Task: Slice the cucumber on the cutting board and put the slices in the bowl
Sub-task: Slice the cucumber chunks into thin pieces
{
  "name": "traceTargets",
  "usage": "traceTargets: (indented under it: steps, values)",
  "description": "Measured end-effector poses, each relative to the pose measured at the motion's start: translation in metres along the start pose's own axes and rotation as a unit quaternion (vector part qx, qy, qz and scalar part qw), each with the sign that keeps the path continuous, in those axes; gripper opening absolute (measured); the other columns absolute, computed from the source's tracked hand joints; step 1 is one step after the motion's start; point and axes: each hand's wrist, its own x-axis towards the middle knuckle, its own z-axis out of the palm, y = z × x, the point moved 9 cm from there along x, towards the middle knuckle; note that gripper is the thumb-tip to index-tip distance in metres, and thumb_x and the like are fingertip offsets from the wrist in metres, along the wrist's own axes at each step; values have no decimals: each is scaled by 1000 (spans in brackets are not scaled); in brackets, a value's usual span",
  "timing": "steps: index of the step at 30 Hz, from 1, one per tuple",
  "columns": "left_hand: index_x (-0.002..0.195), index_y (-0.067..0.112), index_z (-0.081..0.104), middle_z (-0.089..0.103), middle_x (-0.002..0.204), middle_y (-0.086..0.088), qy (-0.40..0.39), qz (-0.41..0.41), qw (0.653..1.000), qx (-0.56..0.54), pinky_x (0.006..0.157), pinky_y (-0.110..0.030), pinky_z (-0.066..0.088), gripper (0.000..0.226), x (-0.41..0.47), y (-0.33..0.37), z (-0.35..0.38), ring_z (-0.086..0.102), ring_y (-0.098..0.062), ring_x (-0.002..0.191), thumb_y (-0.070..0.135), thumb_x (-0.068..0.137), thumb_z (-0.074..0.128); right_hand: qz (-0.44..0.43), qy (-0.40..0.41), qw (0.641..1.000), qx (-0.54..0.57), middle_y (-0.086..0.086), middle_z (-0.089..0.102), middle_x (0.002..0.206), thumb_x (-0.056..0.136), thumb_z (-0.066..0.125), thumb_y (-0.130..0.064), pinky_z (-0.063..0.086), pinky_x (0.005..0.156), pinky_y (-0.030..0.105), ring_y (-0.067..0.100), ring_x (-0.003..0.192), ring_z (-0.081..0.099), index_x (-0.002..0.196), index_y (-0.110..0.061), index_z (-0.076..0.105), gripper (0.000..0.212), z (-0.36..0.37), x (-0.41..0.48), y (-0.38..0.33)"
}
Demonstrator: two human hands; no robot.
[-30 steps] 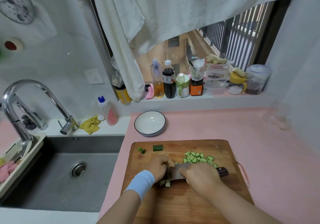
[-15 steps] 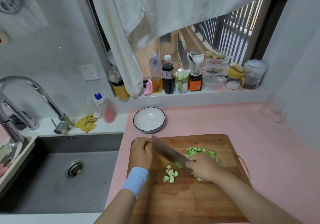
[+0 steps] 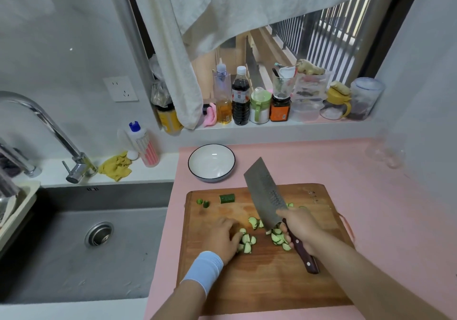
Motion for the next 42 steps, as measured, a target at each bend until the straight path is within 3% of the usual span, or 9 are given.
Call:
traceTargets:
  steps: [2,4,9,16,20,25,28,32,42]
  values:
    - [140,28,40,38,133,7,-67,-59,996,30,101,-30,41,81,-5,-10,15,47,-18,120,58,72,71,-19,23,1000,-10,8,47,57,100,53,-22,31,43,25,19,39,38,103,-9,58,13,-9,1,-1]
    - [141,28,33,33,134,4,-108,-79,989,60,100,-34,45,89,-6,-7,31,47,-22,119,52,67,78,-36,39,998,-23,10,48,60,100,53,-20,32,43,27,20,39,40,102,-7,60,15,-18,1,-1]
    - [124,18,54,45,131,-4,-37,-192,980,-41,95,-29,46,41,11,3,44,57,-24,107,14,85,65,-84,54,992,-82,10,52,60,100,51,-20,35,43,27,21,41,46,94,-7,66,21,-37,-8,-4]
    - [112,14,68,70,108,0,-64,-238,955,-163,84,-24,50,35,38,41,69,66,-19,96,17,79,75,-118,67,973,-189,4,51,54,100,49,-28,37,48,28,20,43,50,85,2,64,37,-56,-10,-1]
    - [109,15,68,71,98,-3,38,-287,946,-146,85,-29,53,26,41,9,28,68,-26,90,21,91,50,-138,55,962,-227,-4,46,47,100,52,-29,34,48,26,17,41,46,62,-14,51,41,-44,-12,-3]
    - [111,12,68,67,101,-6,127,-220,967,-16,79,-26,41,31,52,-15,-37,55,-25,85,6,92,45,-148,41,955,-255,-9,40,43,101,53,-29,25,42,25,11,38,36,57,-21,46,45,-17,-15,-5]
    - [110,12,68,63,105,-4,68,-144,985,72,86,-25,43,34,76,-17,-41,58,-23,94,2,84,48,-143,37,957,-251,-8,41,46,101,52,-30,24,43,26,13,40,37,64,-13,57,41,-4,-11,-1]
    - [96,27,66,67,99,-1,-20,-61,994,93,80,-25,47,31,98,-19,-20,58,-25,89,6,79,51,-140,39,960,-241,-8,41,46,102,52,-30,24,43,26,12,40,36,63,-15,54,42,12,-8,6]
    - [108,25,62,60,106,8,-18,-35,998,41,82,-26,46,28,72,-26,-4,60,-16,98,19,81,66,-130,79,955,-254,-3,44,51,101,50,-31,28,49,29,15,45,40,61,-18,47,43,26,-8,16]
